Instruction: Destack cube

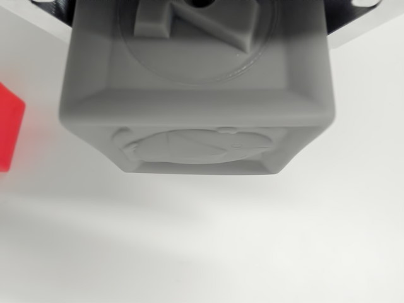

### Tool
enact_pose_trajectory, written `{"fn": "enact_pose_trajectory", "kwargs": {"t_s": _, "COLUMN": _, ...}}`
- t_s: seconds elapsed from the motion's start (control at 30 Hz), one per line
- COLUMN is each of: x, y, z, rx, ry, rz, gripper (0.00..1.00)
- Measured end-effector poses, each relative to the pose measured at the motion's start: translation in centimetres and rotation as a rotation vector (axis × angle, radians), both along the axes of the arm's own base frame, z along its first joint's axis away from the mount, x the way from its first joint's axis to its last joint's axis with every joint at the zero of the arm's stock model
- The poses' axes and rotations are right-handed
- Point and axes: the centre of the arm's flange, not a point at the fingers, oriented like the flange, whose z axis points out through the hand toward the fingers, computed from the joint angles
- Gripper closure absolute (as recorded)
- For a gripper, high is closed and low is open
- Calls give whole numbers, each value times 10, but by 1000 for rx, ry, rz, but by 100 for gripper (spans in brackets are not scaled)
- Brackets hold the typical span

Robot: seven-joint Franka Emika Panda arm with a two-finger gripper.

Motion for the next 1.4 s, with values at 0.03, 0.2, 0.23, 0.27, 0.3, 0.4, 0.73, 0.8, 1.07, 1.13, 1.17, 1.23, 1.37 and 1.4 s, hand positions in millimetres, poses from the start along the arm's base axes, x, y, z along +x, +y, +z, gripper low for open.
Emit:
{"fn": "enact_pose_trajectory", "kwargs": {"t_s": 0.03, "x": 0, "y": 2, "z": -1, "rx": 0, "ry": 0, "rz": 1, "gripper": 100}}
{"fn": "enact_pose_trajectory", "kwargs": {"t_s": 0.2, "x": -1, "y": 10, "z": -4, "rx": 0, "ry": 0, "rz": 5, "gripper": 100}}
{"fn": "enact_pose_trajectory", "kwargs": {"t_s": 0.23, "x": -1, "y": 12, "z": -5, "rx": 0, "ry": 0, "rz": 6, "gripper": 100}}
{"fn": "enact_pose_trajectory", "kwargs": {"t_s": 0.27, "x": -2, "y": 14, "z": -6, "rx": 0, "ry": 0, "rz": 7, "gripper": 100}}
{"fn": "enact_pose_trajectory", "kwargs": {"t_s": 0.3, "x": -2, "y": 16, "z": -6, "rx": 0, "ry": 1, "rz": 8, "gripper": 100}}
{"fn": "enact_pose_trajectory", "kwargs": {"t_s": 0.4, "x": -2, "y": 22, "z": -9, "rx": 0, "ry": 1, "rz": 10, "gripper": 100}}
{"fn": "enact_pose_trajectory", "kwargs": {"t_s": 0.73, "x": -4, "y": 39, "z": -15, "rx": -1, "ry": 0, "rz": 18, "gripper": 100}}
{"fn": "enact_pose_trajectory", "kwargs": {"t_s": 0.8, "x": -4, "y": 43, "z": -17, "rx": -1, "ry": 0, "rz": 20, "gripper": 100}}
{"fn": "enact_pose_trajectory", "kwargs": {"t_s": 1.07, "x": -6, "y": 57, "z": -22, "rx": -2, "ry": 1, "rz": 27, "gripper": 100}}
{"fn": "enact_pose_trajectory", "kwargs": {"t_s": 1.13, "x": -6, "y": 60, "z": -24, "rx": -2, "ry": 1, "rz": 29, "gripper": 100}}
{"fn": "enact_pose_trajectory", "kwargs": {"t_s": 1.17, "x": -6, "y": 62, "z": -25, "rx": -2, "ry": 1, "rz": 30, "gripper": 100}}
{"fn": "enact_pose_trajectory", "kwargs": {"t_s": 1.23, "x": -7, "y": 65, "z": -26, "rx": -2, "ry": 1, "rz": 31, "gripper": 100}}
{"fn": "enact_pose_trajectory", "kwargs": {"t_s": 1.37, "x": -8, "y": 71, "z": -29, "rx": -2, "ry": 0, "rz": 34, "gripper": 100}}
{"fn": "enact_pose_trajectory", "kwargs": {"t_s": 1.4, "x": -8, "y": 73, "z": -29, "rx": -2, "ry": 0, "rz": 35, "gripper": 100}}
